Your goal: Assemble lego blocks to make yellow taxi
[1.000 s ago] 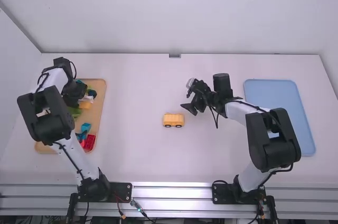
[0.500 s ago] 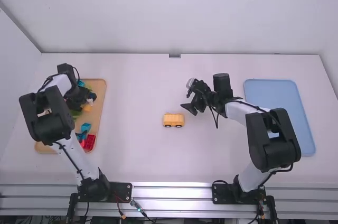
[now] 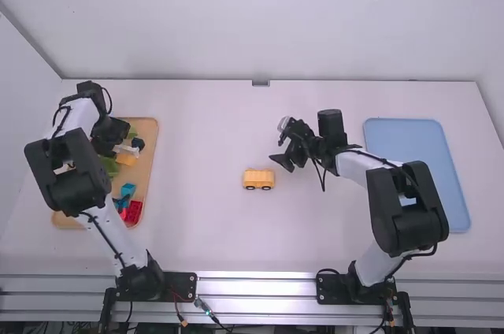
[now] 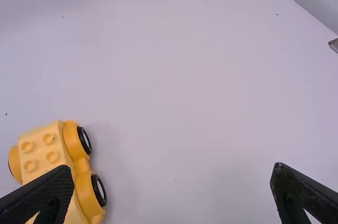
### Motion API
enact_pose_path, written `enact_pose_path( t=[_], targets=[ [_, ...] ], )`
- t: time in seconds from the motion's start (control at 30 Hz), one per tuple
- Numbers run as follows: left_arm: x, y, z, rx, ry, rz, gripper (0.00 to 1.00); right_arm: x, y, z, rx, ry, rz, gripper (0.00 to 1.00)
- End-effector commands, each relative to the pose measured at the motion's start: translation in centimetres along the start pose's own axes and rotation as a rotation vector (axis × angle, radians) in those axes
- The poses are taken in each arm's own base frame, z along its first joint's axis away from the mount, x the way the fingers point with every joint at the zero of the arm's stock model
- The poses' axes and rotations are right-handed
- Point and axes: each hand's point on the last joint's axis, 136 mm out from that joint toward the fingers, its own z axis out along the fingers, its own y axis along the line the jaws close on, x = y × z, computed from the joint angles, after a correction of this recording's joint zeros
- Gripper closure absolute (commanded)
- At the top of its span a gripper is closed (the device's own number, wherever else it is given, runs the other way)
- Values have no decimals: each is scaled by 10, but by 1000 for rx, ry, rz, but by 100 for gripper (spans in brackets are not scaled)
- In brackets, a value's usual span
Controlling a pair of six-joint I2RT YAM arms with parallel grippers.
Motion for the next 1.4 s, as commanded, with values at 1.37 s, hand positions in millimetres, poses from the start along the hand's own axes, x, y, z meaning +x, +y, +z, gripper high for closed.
enact_pose_path(
  t=[1.37],
  targets=[
    [27, 19, 50, -16, 26, 88, 41, -14, -5, -5, 17, -25, -18, 1]
  ],
)
